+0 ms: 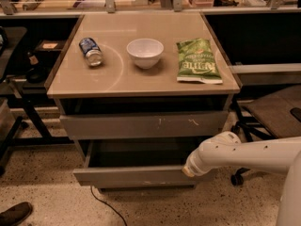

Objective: Open middle drawer

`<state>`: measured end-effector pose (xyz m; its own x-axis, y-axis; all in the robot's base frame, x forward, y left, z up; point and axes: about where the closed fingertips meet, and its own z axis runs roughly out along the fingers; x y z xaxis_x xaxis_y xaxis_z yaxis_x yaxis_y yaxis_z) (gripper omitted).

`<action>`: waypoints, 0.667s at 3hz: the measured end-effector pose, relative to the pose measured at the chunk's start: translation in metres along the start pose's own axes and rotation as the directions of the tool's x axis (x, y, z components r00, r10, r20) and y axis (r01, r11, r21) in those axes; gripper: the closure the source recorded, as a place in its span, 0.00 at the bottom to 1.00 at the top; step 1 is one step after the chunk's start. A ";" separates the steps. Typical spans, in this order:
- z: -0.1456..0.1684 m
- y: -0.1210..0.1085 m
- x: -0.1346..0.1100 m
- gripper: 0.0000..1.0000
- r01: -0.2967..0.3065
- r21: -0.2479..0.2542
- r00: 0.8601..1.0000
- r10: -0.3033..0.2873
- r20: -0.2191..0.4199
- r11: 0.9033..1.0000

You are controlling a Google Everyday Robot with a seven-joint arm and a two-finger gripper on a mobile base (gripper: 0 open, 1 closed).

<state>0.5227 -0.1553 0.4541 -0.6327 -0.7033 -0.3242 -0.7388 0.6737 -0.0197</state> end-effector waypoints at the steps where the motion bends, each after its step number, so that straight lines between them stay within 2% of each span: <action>1: -0.014 0.019 0.025 1.00 -0.044 0.001 0.999 0.044 -0.029 0.999; 2: -0.013 0.044 0.056 0.81 -0.076 -0.023 0.994 0.073 -0.084 0.997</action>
Offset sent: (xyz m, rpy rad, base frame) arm -0.0249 -0.0059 0.0032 -0.0085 0.0218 -0.0319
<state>0.4516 -0.1686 0.4477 -0.7024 -0.6684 -0.2446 -0.6939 0.7196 0.0263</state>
